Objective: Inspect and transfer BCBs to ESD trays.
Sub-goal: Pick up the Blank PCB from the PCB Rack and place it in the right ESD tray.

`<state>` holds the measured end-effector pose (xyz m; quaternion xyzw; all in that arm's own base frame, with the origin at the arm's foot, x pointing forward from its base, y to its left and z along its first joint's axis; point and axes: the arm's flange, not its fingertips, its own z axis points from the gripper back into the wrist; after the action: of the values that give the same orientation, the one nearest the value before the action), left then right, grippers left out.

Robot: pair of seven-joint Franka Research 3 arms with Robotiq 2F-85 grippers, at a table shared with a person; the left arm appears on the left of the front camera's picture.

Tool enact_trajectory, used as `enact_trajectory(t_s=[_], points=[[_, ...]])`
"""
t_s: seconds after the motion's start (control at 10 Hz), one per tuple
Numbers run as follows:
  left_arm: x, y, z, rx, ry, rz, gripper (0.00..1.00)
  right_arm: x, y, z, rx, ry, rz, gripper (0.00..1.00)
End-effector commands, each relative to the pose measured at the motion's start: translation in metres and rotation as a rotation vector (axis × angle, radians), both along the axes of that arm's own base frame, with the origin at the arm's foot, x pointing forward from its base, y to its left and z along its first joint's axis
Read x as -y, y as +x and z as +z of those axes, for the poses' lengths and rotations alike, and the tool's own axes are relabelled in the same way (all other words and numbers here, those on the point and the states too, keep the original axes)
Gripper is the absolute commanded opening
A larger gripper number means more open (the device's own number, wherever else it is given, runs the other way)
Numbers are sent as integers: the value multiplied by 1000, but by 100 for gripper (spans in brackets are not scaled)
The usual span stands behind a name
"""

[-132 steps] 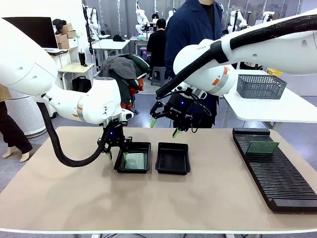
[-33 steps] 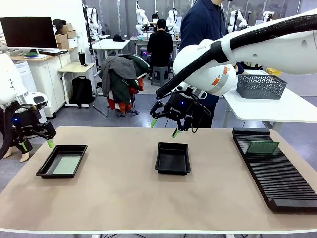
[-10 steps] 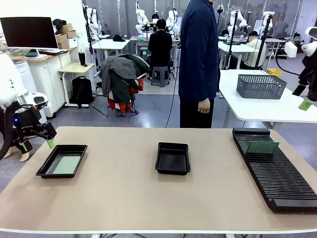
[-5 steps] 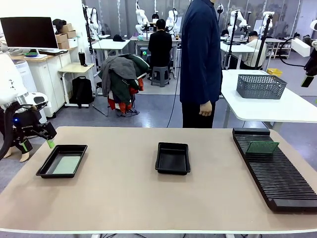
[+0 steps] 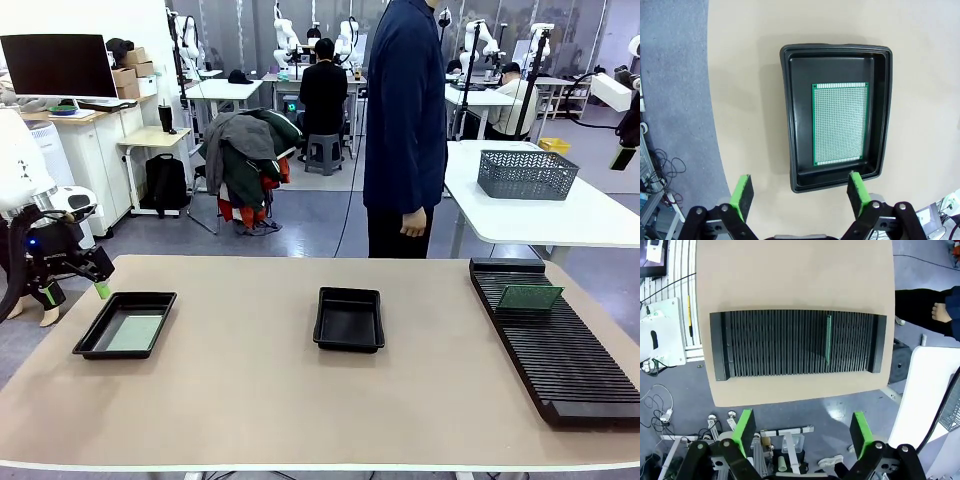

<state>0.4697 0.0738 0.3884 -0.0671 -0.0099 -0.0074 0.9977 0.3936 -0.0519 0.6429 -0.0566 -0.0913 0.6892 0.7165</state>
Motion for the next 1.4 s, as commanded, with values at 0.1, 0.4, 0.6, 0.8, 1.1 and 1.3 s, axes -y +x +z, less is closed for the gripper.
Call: enact_trajectory(t_s=[0.1,0.4,0.6,0.8,1.1,1.3], points=[[-1,-1,-1,10,-9,-7,100,0,0,-3,-7,0,0,100],[-1,-1,-1,10,-9,-7,100,0,0,0,-1,0,0,100],[-1,-1,-1,10,-9,-7,100,3,18,-28,-2,11,7,100],[-1,-1,-1,10,-9,-7,100,2,28,-57,15,7,23,100],[-1,-1,-1,10,-9,-7,100,3,45,-107,18,4,23,100],[-1,-1,-1,10,-9,-7,100,3,59,-138,21,9,29,100]])
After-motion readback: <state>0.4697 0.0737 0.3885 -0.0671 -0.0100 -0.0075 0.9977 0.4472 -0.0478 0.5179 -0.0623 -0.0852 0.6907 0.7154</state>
